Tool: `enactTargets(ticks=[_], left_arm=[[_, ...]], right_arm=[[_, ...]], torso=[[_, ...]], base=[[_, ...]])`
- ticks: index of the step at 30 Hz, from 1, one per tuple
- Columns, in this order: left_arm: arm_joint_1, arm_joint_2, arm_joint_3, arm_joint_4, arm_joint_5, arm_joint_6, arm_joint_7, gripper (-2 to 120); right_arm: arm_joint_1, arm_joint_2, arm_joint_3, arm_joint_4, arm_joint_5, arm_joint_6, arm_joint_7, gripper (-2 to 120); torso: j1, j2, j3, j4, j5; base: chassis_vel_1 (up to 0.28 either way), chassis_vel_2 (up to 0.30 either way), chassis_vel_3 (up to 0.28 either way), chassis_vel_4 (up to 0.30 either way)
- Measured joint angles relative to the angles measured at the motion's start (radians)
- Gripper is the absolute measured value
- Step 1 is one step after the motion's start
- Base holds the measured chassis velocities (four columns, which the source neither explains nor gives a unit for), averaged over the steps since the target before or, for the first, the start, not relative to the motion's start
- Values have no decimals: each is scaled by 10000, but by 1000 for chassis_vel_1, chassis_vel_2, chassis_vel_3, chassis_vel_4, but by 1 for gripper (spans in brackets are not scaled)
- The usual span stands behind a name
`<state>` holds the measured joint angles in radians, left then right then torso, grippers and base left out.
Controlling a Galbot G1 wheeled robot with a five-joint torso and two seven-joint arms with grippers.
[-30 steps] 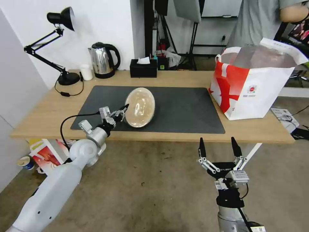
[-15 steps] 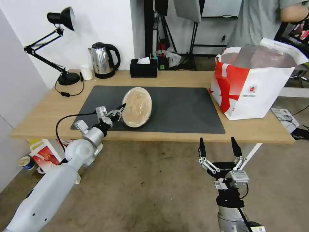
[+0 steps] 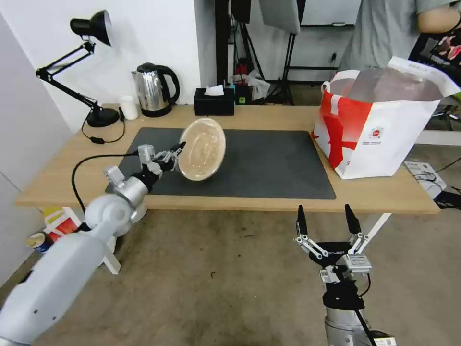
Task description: Pick up the trash from the table and place it into the takeout bag.
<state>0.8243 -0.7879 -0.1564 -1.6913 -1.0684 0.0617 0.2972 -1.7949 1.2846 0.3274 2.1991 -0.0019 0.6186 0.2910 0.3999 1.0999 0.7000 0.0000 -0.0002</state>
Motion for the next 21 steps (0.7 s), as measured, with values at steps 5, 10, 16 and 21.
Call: enactTargets(ticks=[5, 10, 16, 21], left_arm=[[-1088, 1292, 918, -139, 155, 17, 859, 0], [-2506, 2135, 2294, -146, 0, 26, 1388, 0], [-4567, 2396, 3861, 245, -83, 16, 1900, 0], [-6650, 1985, 5390, 912, -77, 15, 2293, 0]], right_arm=[[0, 0, 0, 0, 0, 0, 0, 100], [0, 0, 0, 0, 1, 0, -1, 100], [0, 0, 0, 0, 0, 0, -1, 100], [0, 0, 0, 0, 0, 0, 0, 100]], torso=[[0, 0, 0, -2, 3], [0, 1, 0, 2, 0], [1, 0, 0, 1, 1], [1, 0, 0, -2, 0]], base=[[0, 0, 0, 0], [0, 0, 0, 0], [0, 0, 0, 0], [0, 0, 0, 0]])
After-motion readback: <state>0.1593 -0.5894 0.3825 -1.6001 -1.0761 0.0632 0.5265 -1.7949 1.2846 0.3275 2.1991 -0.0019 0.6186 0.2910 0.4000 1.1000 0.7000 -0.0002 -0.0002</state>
